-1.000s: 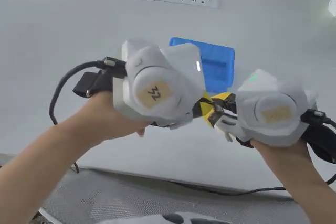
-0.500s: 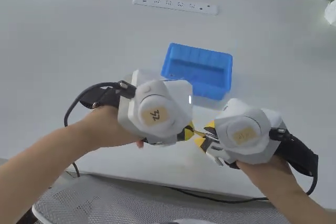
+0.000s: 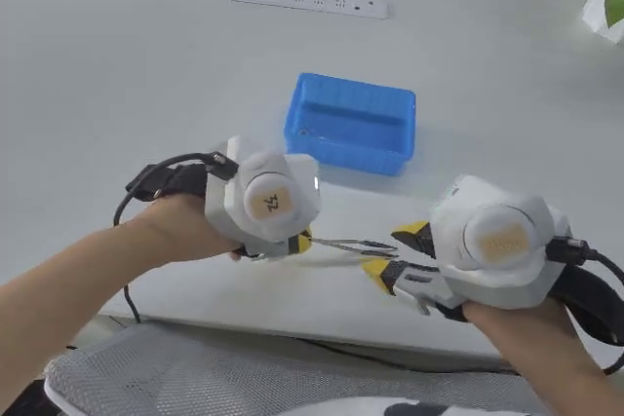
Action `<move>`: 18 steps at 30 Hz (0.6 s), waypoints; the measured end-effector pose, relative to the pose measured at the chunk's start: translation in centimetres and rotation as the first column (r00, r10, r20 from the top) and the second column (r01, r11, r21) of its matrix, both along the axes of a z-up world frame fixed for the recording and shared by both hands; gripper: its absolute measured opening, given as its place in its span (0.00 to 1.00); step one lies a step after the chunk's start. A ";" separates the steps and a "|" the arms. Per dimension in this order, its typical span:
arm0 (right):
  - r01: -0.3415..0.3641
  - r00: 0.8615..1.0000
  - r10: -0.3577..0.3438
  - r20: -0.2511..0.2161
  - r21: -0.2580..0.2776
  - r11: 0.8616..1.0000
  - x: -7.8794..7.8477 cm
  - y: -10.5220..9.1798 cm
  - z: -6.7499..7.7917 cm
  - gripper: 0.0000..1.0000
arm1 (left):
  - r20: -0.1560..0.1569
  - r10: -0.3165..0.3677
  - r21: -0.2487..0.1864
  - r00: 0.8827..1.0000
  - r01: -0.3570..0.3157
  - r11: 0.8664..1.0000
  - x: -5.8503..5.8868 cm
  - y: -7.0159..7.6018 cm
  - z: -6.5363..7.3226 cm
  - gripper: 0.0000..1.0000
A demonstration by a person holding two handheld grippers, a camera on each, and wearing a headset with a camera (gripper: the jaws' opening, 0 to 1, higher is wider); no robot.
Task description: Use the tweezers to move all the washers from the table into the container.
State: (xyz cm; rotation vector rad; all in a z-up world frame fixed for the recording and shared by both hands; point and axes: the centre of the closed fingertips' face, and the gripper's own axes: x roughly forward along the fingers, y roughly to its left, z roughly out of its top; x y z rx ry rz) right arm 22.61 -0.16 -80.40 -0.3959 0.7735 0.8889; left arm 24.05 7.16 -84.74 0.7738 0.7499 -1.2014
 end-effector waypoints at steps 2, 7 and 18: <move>0.031 1.000 -0.031 0.004 0.008 0.999 -0.2 -0.7 0.4 0.28 | 0.005 -0.016 0.030 1.000 0.016 0.999 0.0 0.3 -0.7 0.00; 0.092 0.996 -0.092 -0.001 0.042 0.995 -0.7 -1.9 1.5 0.31 | -0.023 -0.020 0.068 1.000 0.022 0.997 0.1 0.6 -1.7 0.00; 0.174 0.985 -0.172 -0.026 0.095 0.980 -0.7 -2.5 2.2 0.41 | -0.092 0.092 0.041 0.991 -0.089 0.995 0.2 0.7 -1.7 0.00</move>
